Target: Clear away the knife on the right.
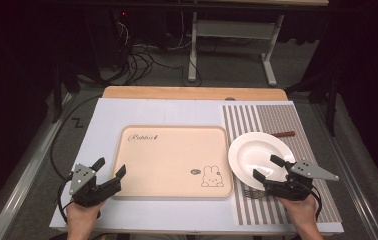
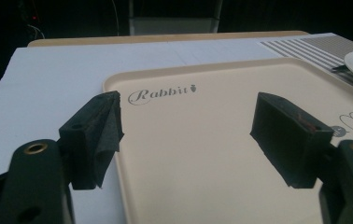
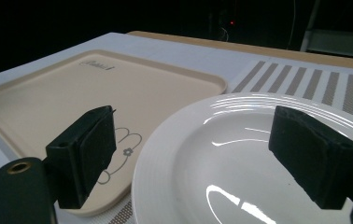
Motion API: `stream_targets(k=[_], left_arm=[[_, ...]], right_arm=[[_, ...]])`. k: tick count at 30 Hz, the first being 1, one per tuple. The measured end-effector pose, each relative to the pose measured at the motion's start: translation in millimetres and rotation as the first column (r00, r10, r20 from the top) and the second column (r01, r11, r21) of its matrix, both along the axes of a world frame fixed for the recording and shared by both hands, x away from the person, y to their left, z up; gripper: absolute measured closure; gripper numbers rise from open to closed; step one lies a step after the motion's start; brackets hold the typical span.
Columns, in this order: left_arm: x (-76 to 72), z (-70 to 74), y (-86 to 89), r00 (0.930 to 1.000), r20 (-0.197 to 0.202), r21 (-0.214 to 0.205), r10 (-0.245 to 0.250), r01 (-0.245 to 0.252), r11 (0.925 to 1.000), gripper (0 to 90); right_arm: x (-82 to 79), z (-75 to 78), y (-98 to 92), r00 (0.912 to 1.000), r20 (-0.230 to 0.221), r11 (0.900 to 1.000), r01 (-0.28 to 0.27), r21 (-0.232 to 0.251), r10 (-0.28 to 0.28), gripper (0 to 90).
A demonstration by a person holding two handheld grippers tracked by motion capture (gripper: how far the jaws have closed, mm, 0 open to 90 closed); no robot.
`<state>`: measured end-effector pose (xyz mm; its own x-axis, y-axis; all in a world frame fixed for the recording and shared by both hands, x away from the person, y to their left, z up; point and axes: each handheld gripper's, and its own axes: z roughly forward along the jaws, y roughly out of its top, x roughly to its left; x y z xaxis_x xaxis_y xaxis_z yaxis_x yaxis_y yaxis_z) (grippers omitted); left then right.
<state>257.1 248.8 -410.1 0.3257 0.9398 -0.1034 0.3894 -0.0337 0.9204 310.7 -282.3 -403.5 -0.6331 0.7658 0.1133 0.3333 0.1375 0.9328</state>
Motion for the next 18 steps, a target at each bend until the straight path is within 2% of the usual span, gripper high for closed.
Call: stream_targets(k=[13, 18], left_arm=[[0.1, -0.3, -1.6, 1.0000, -0.004, 0.005, -0.007, 0.007, 1.0000, 25.2], [-0.7, 0.4, -1.9, 1.0000, 0.003, 0.004, -0.007, 0.007, 1.0000, 25.4]], right_arm=[[11.4, 4.3, 5.2, 0.9998, -0.011, 0.9984, 0.015, -0.055, -0.015, 17.9], [18.4, 3.5, 4.3, 0.9978, -0.047, 0.9970, 0.045, -0.063, -0.048, 20.4]])
